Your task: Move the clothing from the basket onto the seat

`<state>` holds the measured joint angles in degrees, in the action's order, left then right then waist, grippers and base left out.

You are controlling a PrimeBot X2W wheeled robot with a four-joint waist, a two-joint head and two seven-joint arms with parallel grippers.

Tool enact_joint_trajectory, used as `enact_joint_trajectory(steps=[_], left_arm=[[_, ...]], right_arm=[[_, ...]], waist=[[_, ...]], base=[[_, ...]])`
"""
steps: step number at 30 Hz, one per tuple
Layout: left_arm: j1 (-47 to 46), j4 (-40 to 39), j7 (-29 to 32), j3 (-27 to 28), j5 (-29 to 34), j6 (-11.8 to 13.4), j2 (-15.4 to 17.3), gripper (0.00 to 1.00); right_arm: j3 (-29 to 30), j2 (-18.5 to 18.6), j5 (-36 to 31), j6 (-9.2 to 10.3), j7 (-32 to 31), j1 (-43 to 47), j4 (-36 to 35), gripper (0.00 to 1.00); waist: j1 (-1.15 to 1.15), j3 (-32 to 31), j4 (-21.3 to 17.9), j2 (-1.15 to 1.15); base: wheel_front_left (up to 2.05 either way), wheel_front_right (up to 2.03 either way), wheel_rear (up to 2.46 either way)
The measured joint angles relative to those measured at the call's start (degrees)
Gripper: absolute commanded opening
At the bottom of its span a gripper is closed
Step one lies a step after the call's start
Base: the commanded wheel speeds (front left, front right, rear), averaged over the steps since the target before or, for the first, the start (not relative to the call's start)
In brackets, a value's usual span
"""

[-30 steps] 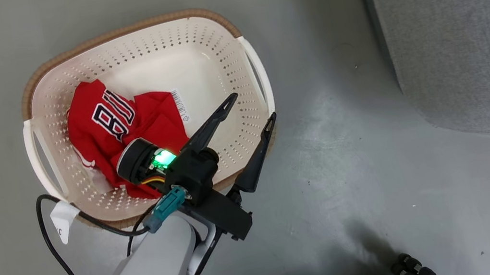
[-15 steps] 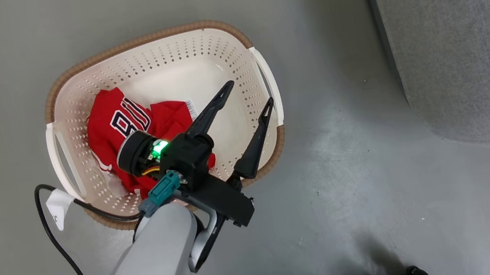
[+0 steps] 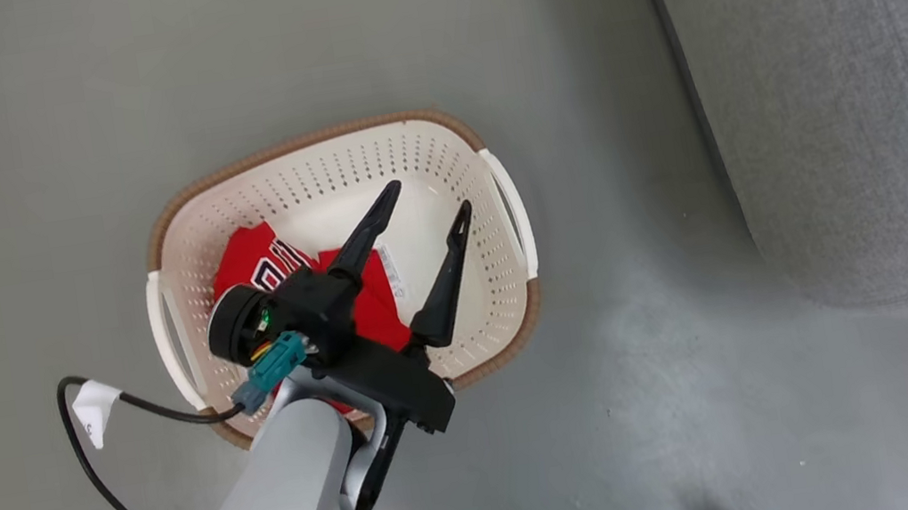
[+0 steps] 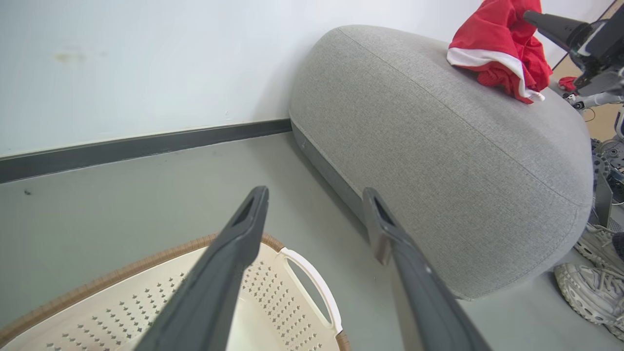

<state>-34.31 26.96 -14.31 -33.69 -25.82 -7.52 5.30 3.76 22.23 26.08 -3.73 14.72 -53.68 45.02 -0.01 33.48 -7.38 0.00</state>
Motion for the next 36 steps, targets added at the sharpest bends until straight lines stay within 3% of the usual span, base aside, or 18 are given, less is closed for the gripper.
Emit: enact_joint_trajectory(steps=[10,14,28,36], left_arm=[[2.46,2.18,0.00,4.34,-1.46,0.04,-1.04,1.00],[4.04,3.24,0.00,6.25,-1.88,0.90,-1.40,1.00],[9.41,4.50,0.00,10.90,-1.81,3.13,-1.85,1.00],[11.29,4.65,0.00,14.64,-1.21,5.64,-1.92,1.00]], right_arm=[[-3.93,-2.00,-3.74,-2.16,-0.01,5.56,-5.33,1.00],[-6.54,-4.75,-4.69,-2.85,-0.01,9.64,-7.56,1.00],[-11.55,-7.33,-5.48,-3.30,-0.01,16.47,-11.34,1.00],[-13.24,-9.82,-5.22,-3.34,-0.01,22.92,-12.09,1.00]], waist=[[0.00,-6.48,1.33,0.00],[0.00,-9.54,2.54,0.00],[0.00,-17.11,6.86,-0.01],[0.01,-20.89,8.87,-0.01]], base=[[0.00,0.00,0.00],[0.00,0.00,0.00],[0.00,0.00,0.00],[0.00,0.00,0.00]])
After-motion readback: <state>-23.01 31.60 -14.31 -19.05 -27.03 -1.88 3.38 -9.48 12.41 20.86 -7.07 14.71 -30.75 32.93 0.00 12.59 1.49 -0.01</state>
